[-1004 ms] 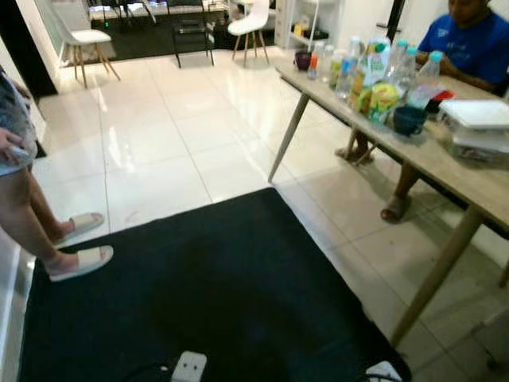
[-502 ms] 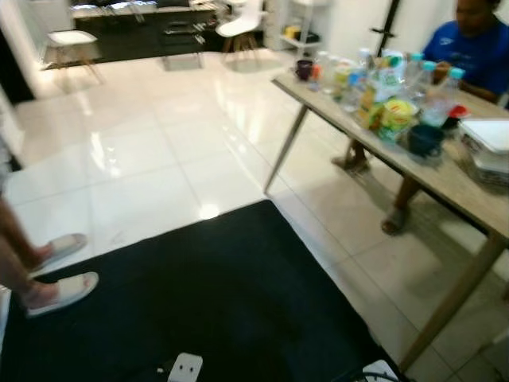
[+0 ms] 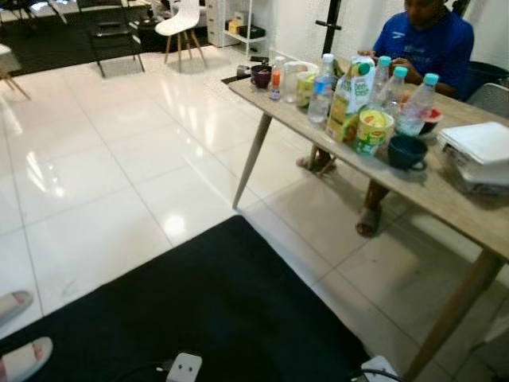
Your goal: Restocking fridge
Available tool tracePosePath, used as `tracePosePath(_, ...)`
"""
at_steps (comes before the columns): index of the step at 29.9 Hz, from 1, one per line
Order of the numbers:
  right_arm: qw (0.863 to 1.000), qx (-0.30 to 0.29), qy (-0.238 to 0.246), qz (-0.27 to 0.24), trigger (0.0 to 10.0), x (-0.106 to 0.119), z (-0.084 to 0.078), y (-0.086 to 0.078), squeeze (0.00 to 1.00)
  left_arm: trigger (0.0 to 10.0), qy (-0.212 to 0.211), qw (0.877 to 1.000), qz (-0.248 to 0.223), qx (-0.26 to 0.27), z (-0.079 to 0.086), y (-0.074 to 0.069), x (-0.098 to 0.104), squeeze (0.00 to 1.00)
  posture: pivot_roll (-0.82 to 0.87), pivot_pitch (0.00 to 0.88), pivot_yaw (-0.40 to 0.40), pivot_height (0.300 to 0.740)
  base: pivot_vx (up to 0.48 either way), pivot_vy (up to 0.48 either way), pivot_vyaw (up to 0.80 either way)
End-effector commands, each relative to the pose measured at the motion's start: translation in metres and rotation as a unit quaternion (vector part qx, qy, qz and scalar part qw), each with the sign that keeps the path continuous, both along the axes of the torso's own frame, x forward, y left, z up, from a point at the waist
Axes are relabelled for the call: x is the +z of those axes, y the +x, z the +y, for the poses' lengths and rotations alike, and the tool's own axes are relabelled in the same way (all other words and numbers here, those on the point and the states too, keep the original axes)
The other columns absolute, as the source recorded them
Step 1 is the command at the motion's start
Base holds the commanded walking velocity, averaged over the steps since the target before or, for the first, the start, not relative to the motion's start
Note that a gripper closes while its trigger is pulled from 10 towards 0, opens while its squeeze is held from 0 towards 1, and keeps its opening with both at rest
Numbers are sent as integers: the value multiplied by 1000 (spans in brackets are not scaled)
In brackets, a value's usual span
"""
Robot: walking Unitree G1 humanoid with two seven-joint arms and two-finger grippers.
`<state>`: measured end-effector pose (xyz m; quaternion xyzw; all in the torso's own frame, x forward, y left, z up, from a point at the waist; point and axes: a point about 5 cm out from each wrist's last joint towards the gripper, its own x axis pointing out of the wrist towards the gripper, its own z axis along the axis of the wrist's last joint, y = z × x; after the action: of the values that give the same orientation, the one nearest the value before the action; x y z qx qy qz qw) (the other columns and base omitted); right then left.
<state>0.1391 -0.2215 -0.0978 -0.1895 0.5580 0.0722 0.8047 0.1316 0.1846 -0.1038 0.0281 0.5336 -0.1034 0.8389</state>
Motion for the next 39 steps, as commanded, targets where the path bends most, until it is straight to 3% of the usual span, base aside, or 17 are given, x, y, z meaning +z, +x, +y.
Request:
tracePosePath(1, 1000, 7, -5, -4, 10000, 1, -1, 4, 0, 10000, -1, 1000, 8, -8, -4, -4, -2, 0, -27, 14, -33, 740, 398, 0, 0)
tracePosePath(9, 1000, 10, -7, 0, 10000, 1, -2, 1, 0, 10000, -4, 1000, 9, -12, -6, -5, -2, 0, -29, 20, -33, 740, 403, 0, 0)
tracePosePath(21, 1000, 16, -2, 5, 10000, -1, 2, -1, 0, 10000, -1, 1000, 6, -6, -4, -5, -2, 0, -27, 27, -28, 740, 379, 0, -750)
tracePosePath(27, 1000, 13, 1, 0, 10000, -1, 5, 1, 0, 10000, 0, 1000, 1, 12, -1, -1, -1, 0, -26, 31, -23, 740, 0, 0, -500)
tracePosePath(34, 1000, 13, 2, -1, 10000, -1, 6, 0, 0, 10000, -2, 1000, -1, -6, -3, 0, 0, 0, -27, 33, -19, 740, 0, 0, 0)
tracePosePath(39, 1000, 14, 2, 2, 10000, -2, 7, -2, 0, 10000, -4, 1000, -1, -9, -4, 0, 0, 0, -29, 37, -12, 740, 0, -443, 0)
